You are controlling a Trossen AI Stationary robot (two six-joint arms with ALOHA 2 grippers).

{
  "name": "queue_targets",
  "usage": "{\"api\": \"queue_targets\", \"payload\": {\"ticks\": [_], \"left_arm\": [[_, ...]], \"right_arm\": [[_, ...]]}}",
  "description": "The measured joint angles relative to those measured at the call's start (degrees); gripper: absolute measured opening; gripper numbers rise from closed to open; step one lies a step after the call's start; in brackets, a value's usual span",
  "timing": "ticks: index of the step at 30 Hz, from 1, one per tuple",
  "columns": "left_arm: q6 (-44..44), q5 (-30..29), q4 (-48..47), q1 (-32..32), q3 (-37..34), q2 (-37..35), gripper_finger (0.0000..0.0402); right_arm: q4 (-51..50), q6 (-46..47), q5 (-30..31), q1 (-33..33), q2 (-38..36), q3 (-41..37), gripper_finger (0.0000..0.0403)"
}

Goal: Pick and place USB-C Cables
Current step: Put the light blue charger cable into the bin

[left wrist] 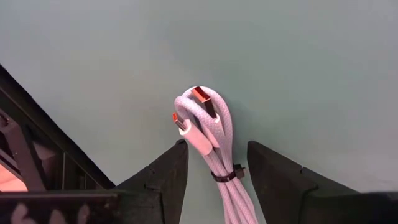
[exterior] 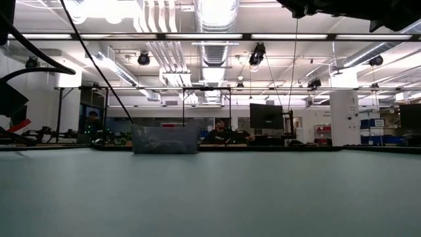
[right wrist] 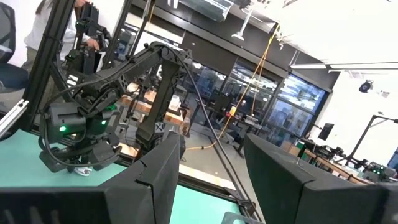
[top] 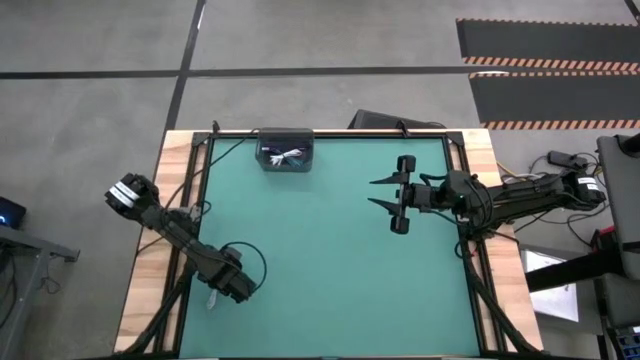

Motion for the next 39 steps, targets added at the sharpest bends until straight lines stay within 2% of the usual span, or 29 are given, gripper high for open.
{"api": "queue_targets", "payload": {"ticks": [5, 18, 28, 32, 39], "left_arm": [[0.52, 0.0, 0.26, 0.0, 0.02, 0.02, 0.0136], [3.26, 1.16, 0.13, 0.04, 0.04, 0.08, 0.0015], [3.57, 0.85, 0.22, 0.11, 0.62, -3.2, 0.0004], [5.1, -3.43, 0.35, 0.13, 1.95, -5.48, 0.0003], [9.8, -14.91, 0.17, 1.36, 3.73, -9.35, 0.0002]], "right_arm": [[0.0, 0.0, 0.01, 0.02, 0.0, 0.0, 0.0171], [-0.35, 0.68, 0.01, -0.01, 0.0, 0.0, 0.0171], [-0.32, -0.4, -0.02, -0.01, 0.0, -0.01, 0.0171], [-0.24, -1.5, -0.29, -0.01, 0.0, -0.34, 0.0171], [1.01, -1.91, -3.52, 0.01, -0.02, -1.47, 0.0171]]}}
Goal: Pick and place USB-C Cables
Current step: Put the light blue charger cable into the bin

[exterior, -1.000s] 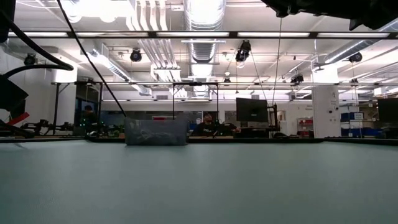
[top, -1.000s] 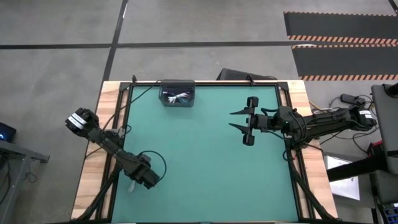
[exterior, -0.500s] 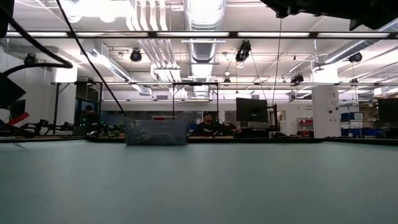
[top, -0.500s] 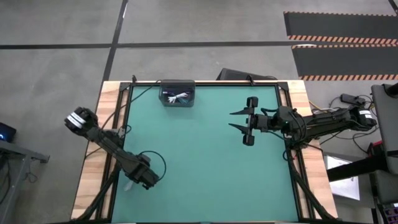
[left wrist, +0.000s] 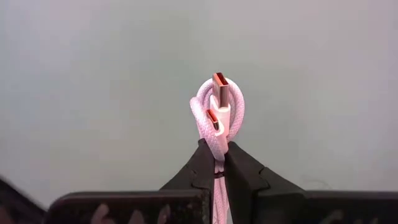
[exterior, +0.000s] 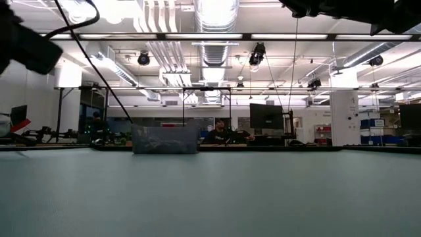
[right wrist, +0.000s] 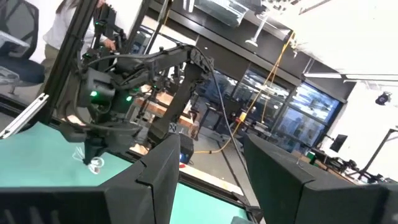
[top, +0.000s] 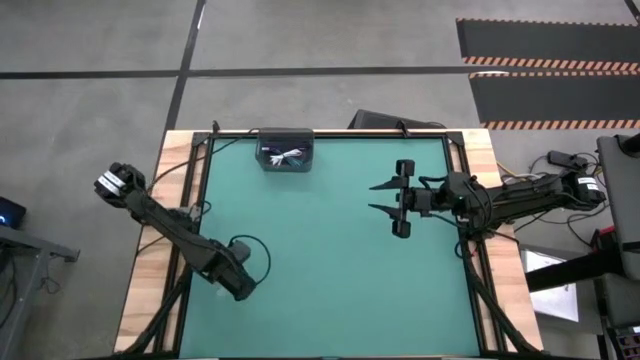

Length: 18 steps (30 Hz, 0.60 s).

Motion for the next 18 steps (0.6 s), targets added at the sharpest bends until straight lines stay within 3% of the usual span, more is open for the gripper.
{"api": "queue_targets", "payload": {"ticks": [10, 18], "left_arm": [[15.28, -8.94, 0.67, 5.43, 3.0, -1.08, 0.0002], [30.35, -9.75, 7.98, 11.97, 3.26, -1.23, 0.0002]], "right_arm": [[1.39, 0.45, 0.01, -0.01, -2.45, -2.71, 0.0171], [1.52, 2.28, 0.01, -0.01, -7.64, -6.19, 0.0171]]}}
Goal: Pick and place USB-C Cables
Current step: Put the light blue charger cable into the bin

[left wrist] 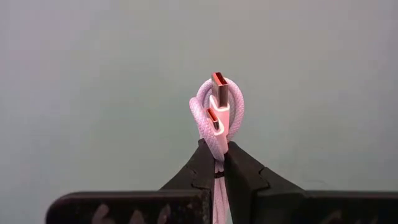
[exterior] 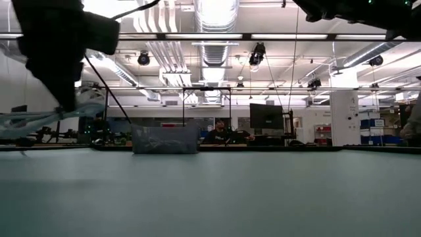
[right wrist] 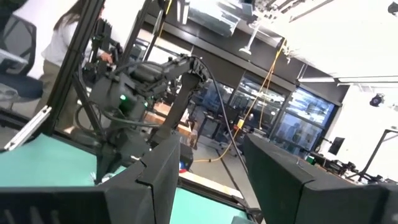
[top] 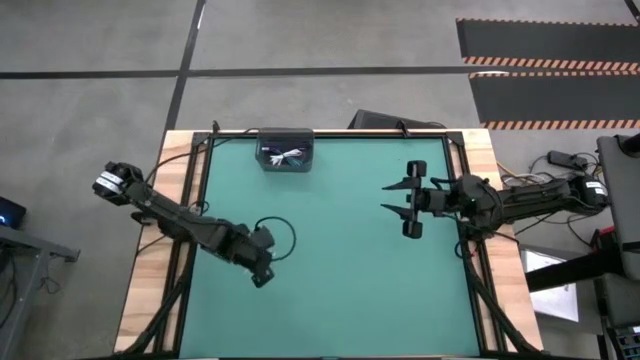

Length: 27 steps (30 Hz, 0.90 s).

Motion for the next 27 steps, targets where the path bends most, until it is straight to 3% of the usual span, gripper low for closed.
{"api": "queue_targets", "payload": {"ticks": [17, 27], "left_arm": [[29.96, -0.24, 11.07, 14.15, 0.04, -1.78, 0.0002], [47.68, -0.26, 11.51, 22.87, 7.67, -1.88, 0.0004]], "right_arm": [[0.84, 2.26, 0.0, 0.0, -9.36, -6.08, 0.0171], [0.88, 2.67, 0.02, 0.0, -11.2, -7.24, 0.0171]]}}
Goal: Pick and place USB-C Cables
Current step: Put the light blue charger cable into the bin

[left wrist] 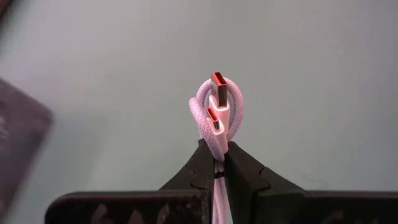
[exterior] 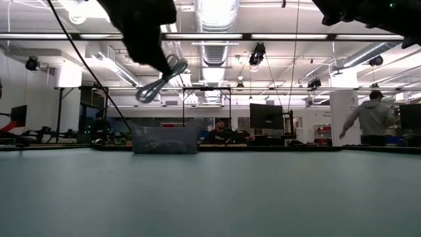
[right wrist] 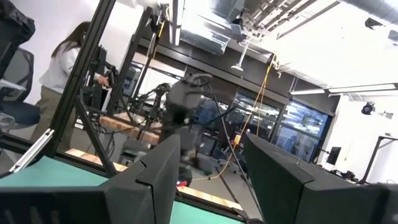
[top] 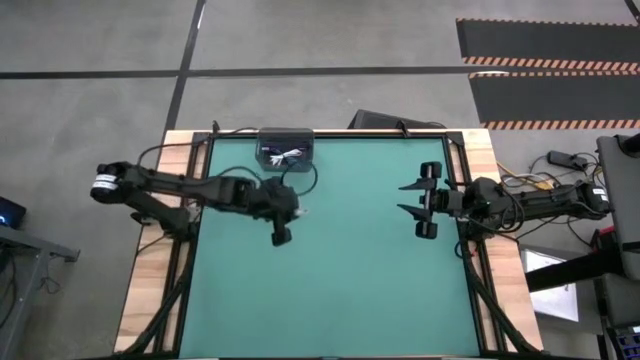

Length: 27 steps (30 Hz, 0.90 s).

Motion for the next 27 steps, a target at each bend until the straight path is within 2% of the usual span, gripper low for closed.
{"api": "queue_targets", "payload": {"ticks": [8, 16, 27], "left_arm": [[12.12, -0.01, 0.11, 6.97, 5.84, 0.28, 0.0006], [15.86, -1.56, 0.03, 13.12, 10.18, 1.57, 0.0006], [27.02, -2.36, -5.03, 19.38, 19.81, 11.64, 0.0006]], "right_arm": [[-0.03, 0.11, 0.02, 0.0, 0.0, -0.04, 0.0171], [-0.02, 0.09, 0.47, 0.0, 0.0, -0.04, 0.0171], [0.02, 0.22, 0.5, 0.0, 0.02, -0.04, 0.017]]}}
